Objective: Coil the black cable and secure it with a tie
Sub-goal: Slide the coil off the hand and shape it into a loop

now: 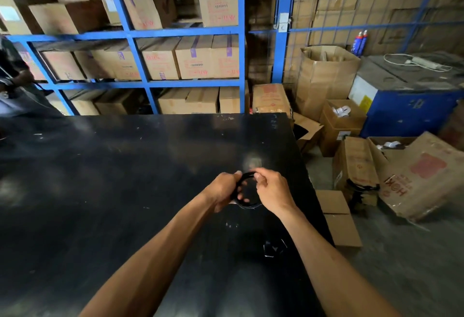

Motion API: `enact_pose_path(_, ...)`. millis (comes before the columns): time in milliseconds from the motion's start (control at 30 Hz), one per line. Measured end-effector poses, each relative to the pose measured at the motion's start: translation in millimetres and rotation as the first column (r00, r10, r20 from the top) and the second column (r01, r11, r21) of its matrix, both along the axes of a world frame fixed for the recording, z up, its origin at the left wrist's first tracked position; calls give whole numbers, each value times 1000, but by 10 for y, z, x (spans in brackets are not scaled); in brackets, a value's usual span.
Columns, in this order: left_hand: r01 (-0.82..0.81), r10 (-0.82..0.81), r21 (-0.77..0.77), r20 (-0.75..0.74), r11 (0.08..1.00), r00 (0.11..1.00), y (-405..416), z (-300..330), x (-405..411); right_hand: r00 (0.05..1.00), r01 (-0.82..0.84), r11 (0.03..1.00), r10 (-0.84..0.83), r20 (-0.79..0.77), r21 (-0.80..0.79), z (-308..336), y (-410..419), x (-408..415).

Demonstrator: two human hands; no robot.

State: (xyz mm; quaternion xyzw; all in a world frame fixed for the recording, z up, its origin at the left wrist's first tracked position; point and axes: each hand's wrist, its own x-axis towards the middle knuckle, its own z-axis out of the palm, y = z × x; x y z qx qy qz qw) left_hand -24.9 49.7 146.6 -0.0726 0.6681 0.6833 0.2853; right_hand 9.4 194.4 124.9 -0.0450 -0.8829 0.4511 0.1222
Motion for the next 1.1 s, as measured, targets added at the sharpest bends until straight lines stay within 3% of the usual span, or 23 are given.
enact_pose_path(200, 97, -157, -251, -232, 963, 960, 41, -456, 4, 998, 17, 998, -21, 60, 64, -301, 119, 8)
enact_pose_path(267, 73, -148, -294, -244, 953, 958, 83, -601, 24, 996, 12, 999, -15, 87, 40, -401, 150, 9)
enact_pose_path(467, -16, -9, -167, -147, 986, 989, 192, -926, 98, 982, 13, 956, 42, 182, -293, -619, 333, -5)
enact_pose_path(633, -7, -93, -403, -228, 915, 969, 95, -1163, 54, 900, 24, 908, 162, 405, -418, -859, 511, 44)
enact_pose_path(733, -27, -84, -466, -216, 885, 973, -16, -1316, 37, 887, 84, 988, -13, 462, -133, -1099, 650, 118)
enact_pose_path(833, -28, -88, -519, -198, 854, 976, -82, -1452, 38, 805, -161, 983, 79, 588, 88, -1281, 665, 236)
enact_pose_path(900, -21, -86, -531, -177, 847, 980, -90, -1506, 37, 741, -360, 905, 131, 659, 225, -1365, 591, 265)
enact_pose_path(967, -13, -89, -534, -164, 845, 982, -77, -1533, 30, 747, -476, 792, 136, 650, 382, -1473, 498, 260)
enact_pose_path(1100, -9, -86, -536, -151, 844, 985, -62, -1550, 26, 796, -511, 657, 118, 593, 555, -1616, 374, 196)
